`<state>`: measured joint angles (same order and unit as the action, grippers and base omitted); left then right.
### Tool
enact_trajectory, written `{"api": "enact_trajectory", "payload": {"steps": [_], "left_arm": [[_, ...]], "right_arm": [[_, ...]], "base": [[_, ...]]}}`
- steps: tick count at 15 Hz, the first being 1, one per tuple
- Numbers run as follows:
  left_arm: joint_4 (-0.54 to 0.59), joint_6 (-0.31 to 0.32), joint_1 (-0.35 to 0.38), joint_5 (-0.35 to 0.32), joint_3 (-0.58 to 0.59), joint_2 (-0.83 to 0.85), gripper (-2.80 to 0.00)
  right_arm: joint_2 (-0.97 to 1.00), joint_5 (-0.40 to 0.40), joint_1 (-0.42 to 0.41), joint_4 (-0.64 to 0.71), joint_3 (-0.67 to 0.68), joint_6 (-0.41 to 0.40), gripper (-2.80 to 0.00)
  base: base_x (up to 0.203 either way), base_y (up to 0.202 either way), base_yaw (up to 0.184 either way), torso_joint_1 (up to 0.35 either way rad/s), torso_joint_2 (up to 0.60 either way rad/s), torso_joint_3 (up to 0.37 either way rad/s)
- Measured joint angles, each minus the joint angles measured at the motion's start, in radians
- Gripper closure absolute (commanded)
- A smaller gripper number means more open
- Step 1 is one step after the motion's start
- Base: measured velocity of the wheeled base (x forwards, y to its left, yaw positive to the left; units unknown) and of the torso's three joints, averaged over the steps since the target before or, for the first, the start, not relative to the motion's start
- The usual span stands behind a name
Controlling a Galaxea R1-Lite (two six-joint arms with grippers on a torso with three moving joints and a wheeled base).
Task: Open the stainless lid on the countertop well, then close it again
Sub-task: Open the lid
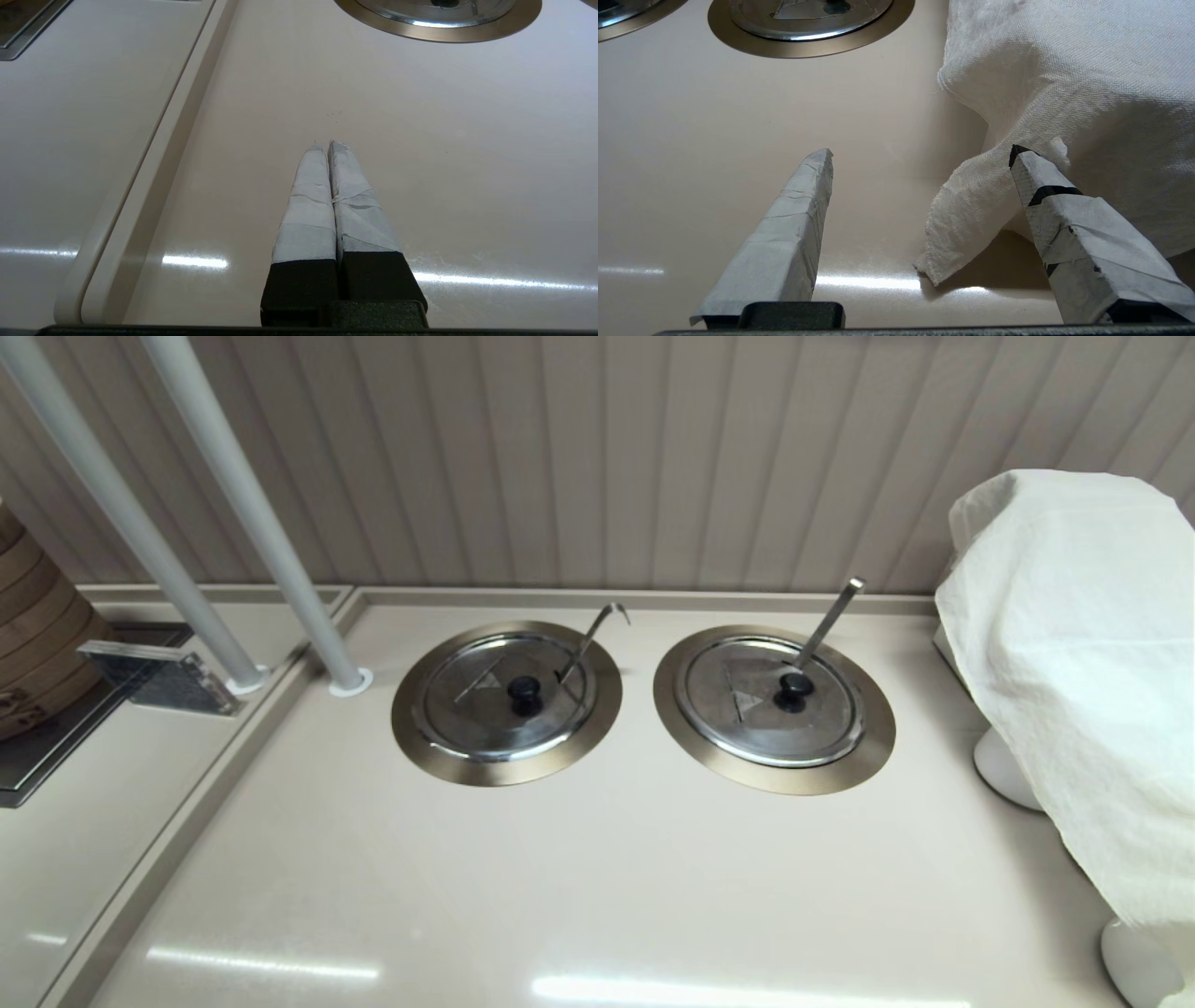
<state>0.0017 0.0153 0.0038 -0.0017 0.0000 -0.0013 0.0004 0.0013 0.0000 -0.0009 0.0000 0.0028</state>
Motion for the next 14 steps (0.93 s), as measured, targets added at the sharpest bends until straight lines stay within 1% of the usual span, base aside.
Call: {"api": "enact_trajectory", "payload": {"steps": [14], "left_arm": [[-0.002, -0.010, 0.000, 0.003, 0.000, 0.001, 0.00]], "right_arm": [[0.000, 0.000, 0.000, 0.000, 0.000, -0.001, -2.80]], "base": [[0.000, 0.000, 0.000, 0.000, 0.00, 0.000]]}}
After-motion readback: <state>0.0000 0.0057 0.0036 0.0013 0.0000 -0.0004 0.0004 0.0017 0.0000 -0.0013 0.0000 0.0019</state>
